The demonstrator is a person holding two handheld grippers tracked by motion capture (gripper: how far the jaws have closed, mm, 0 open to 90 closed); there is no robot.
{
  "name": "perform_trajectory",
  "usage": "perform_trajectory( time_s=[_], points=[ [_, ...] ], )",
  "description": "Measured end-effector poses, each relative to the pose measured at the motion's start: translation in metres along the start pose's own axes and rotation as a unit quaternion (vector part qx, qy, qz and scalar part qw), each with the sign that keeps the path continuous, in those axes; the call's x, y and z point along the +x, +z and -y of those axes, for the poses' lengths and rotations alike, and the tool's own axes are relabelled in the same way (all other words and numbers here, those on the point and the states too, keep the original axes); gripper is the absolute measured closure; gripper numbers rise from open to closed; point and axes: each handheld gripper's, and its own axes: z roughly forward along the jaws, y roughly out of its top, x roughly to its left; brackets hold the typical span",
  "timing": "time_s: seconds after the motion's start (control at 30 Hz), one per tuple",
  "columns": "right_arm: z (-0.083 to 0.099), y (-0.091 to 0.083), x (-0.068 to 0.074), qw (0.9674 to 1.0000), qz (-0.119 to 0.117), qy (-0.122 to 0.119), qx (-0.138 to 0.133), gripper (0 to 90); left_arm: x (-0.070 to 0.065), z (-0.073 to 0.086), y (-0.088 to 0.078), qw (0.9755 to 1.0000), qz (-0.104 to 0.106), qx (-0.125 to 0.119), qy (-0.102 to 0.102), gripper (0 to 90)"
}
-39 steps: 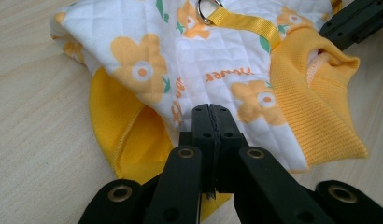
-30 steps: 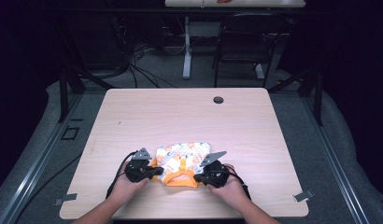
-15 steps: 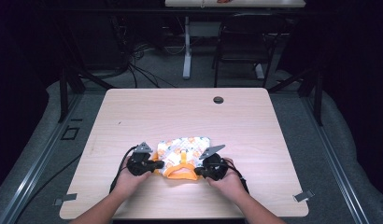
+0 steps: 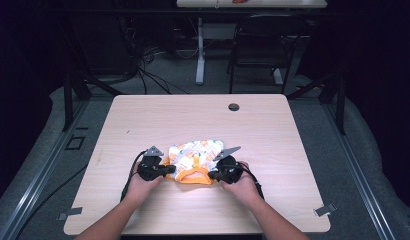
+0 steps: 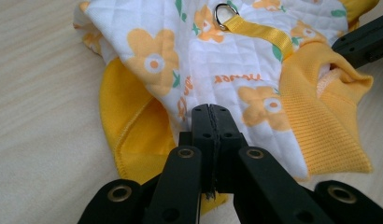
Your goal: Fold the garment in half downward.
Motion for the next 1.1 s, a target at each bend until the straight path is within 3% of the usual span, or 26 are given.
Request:
perform_trajectory(
  time_s=[0.5,0.67,0.8,0.87,1.1],
  points=[
    [-0.012,0.007,-0.013,0.9997,0.017,0.014,-0.004,89.8,0.009,-0.004,0.006,0.9993,-0.005,-0.020,-0.029,90.0],
    [-0.013,0.004,-0.012,0.9997,0.018,0.014,-0.004,88.1,0.007,-0.005,0.004,0.9994,-0.009,-0.023,-0.024,89.7],
    [-0.014,-0.005,-0.008,0.9996,0.018,0.009,-0.018,87.9,0.005,-0.007,-0.006,0.9991,-0.009,-0.031,-0.028,89.1],
    [-0.014,-0.011,-0.006,0.9996,0.015,0.005,-0.021,87.7,0.004,-0.007,-0.012,0.9993,-0.015,-0.032,-0.015,89.2],
    [-0.010,-0.033,0.002,0.9989,0.029,-0.013,-0.036,87.3,0.001,-0.003,-0.034,0.9987,-0.010,-0.049,-0.012,88.3]
  ],
)
